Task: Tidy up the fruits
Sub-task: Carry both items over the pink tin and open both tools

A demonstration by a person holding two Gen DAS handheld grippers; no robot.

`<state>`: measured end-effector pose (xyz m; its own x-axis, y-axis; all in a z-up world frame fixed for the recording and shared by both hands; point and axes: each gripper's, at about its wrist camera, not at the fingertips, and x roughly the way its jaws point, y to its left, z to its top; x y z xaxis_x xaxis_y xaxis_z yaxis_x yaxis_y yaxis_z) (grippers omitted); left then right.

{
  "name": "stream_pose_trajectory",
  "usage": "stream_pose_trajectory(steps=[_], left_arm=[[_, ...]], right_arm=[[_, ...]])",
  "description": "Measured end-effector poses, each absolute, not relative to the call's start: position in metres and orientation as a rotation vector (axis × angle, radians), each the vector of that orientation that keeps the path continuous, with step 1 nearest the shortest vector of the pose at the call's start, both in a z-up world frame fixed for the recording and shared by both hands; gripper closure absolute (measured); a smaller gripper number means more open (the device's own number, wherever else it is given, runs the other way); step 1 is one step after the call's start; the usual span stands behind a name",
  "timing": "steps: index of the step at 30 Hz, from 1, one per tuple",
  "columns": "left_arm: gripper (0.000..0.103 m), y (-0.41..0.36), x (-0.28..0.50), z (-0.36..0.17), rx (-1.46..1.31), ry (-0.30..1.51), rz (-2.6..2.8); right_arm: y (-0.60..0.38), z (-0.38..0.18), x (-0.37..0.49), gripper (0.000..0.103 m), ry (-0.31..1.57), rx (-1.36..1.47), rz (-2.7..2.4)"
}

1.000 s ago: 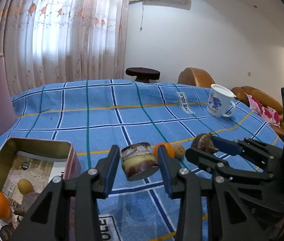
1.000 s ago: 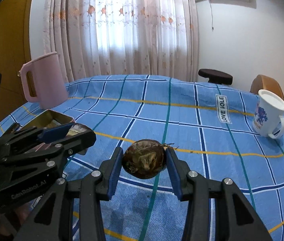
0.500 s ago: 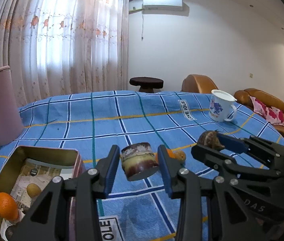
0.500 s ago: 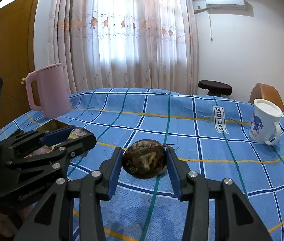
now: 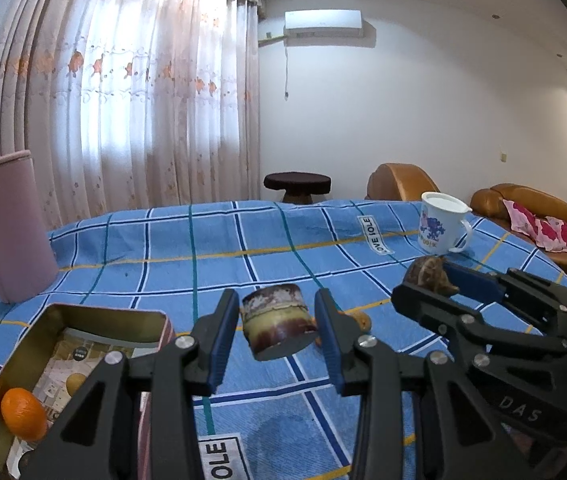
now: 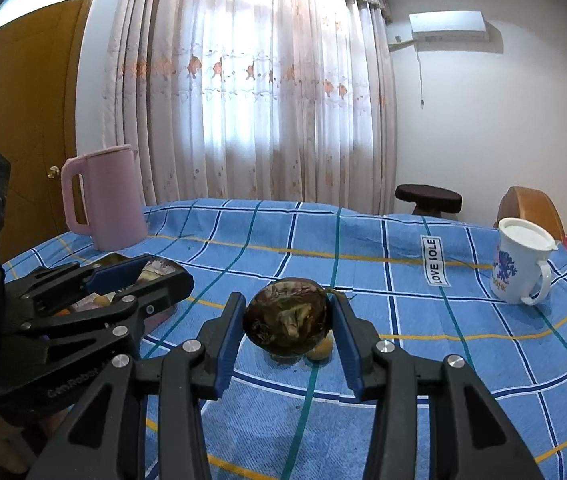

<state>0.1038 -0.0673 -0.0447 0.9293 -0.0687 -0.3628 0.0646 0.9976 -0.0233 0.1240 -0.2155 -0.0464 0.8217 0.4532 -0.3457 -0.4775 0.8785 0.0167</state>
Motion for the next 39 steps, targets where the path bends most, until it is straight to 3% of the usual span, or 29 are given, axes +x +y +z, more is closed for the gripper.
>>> stream_pose_trajectory(steps=[24, 39], left_arm=[[0.062, -0.047, 0.091, -0.046, -0.059, 0.426, -0.056], [0.062, 0.023, 0.06, -0.021, -0.1, 0.416, 0.059]], right_arm=[[-0.194, -0.047, 0.114, 0.058, 0.371, -0.086, 0.575], [-0.143, -0.023, 0.1, 0.058, 0.361, -0.102, 0.723]])
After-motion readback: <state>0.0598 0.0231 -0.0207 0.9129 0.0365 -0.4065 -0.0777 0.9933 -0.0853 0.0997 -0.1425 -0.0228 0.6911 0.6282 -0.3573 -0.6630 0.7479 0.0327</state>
